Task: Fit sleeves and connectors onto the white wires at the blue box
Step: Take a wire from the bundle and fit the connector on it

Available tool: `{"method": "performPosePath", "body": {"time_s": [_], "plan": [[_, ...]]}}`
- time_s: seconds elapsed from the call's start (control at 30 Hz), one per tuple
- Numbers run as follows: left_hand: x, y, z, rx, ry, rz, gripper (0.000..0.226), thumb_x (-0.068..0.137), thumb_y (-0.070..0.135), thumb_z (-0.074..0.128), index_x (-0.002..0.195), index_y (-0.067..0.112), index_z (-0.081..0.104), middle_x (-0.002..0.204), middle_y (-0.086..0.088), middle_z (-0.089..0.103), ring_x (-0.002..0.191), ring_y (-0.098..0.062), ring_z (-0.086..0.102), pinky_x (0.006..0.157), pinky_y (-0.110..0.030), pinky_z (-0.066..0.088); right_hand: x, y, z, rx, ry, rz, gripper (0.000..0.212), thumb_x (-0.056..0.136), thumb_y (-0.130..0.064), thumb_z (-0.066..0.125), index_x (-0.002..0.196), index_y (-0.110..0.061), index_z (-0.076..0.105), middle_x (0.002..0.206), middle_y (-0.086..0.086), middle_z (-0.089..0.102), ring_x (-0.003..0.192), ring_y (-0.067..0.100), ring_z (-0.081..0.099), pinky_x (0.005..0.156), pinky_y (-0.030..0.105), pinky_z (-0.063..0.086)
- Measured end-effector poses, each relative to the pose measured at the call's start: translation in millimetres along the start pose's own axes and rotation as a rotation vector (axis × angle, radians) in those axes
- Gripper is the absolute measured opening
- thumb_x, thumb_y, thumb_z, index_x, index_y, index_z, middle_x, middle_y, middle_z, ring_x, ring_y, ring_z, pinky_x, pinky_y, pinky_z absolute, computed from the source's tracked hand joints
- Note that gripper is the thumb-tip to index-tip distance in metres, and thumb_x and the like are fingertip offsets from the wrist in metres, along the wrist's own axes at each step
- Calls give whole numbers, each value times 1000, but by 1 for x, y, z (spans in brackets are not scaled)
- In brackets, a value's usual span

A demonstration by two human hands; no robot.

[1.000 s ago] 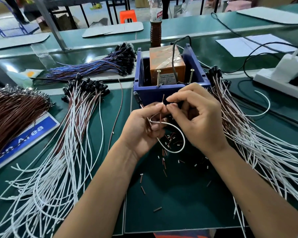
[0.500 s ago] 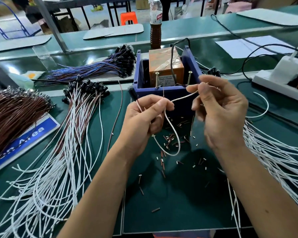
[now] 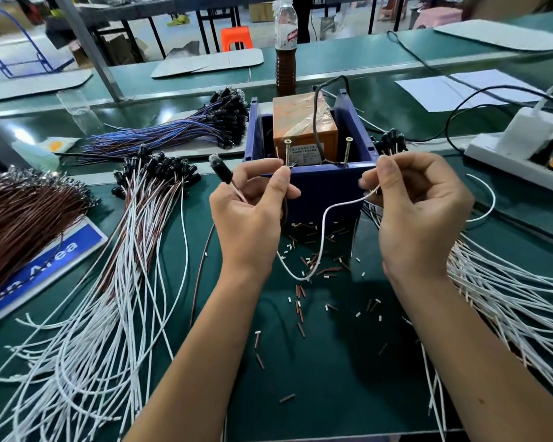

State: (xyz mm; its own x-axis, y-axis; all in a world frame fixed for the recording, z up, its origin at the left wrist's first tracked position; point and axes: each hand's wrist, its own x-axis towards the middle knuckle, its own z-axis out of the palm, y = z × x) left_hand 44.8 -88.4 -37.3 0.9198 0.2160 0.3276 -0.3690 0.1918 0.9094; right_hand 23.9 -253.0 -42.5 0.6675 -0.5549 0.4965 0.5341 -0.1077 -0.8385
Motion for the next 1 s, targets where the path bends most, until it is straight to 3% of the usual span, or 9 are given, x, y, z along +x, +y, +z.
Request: {"method": "performPosePath", "body": {"time_s": [0.17,0.37,0.47,0.67,0.83,0.9,1.0], "plan": [[3,-6,0,68,110,53,9,91,20,75,88,13,71,71,-8,75,50,-6,57,55,-23,41,-1,2,2,-86,-19,-28,7,99,-21,73,96,-15,74,77,2,75,55,20,71,47,29,54],[2,-6,5,136,169,88,13,92,17,66,81,21,72,70,-4,75,53,-12,57,62,-31,42,-3,8,5,-242,-26,-116,13,100,-10,68,109,-9,78,84,3,77,66,15,76,62,35,63],[0,-5,7,182,170,96,13,91,14,63,83,19,72,71,-1,76,54,-13,59,64,-33,45,-4,9,6,-283,-42,-169,16,101,-8,66,112,-9,77,86,5,76,68,12,76,61,34,63],[-2,-3,8,236,156,115,12,94,12,64,85,15,73,70,1,75,55,-8,61,64,-30,47,-2,8,10,-345,3,-224,17,101,-10,66,113,-6,78,84,5,76,63,6,74,55,24,61],[-4,-2,12,264,165,131,10,94,7,65,88,5,73,69,3,74,60,-6,65,65,-20,47,0,8,12,-409,-4,-239,16,101,-14,66,106,-10,80,79,1,75,55,4,70,49,26,58],[-4,-1,12,282,170,138,10,94,6,66,87,6,73,69,3,74,64,-7,68,69,-21,49,0,8,14,-417,-13,-242,16,101,-15,66,104,-9,80,77,1,74,54,3,70,49,26,57],[-4,0,11,307,170,163,12,94,5,66,85,9,73,70,1,74,66,-10,68,71,-24,50,1,8,15,-420,-27,-269,15,101,-14,65,102,-10,80,74,-1,73,55,5,70,50,36,59]]}}
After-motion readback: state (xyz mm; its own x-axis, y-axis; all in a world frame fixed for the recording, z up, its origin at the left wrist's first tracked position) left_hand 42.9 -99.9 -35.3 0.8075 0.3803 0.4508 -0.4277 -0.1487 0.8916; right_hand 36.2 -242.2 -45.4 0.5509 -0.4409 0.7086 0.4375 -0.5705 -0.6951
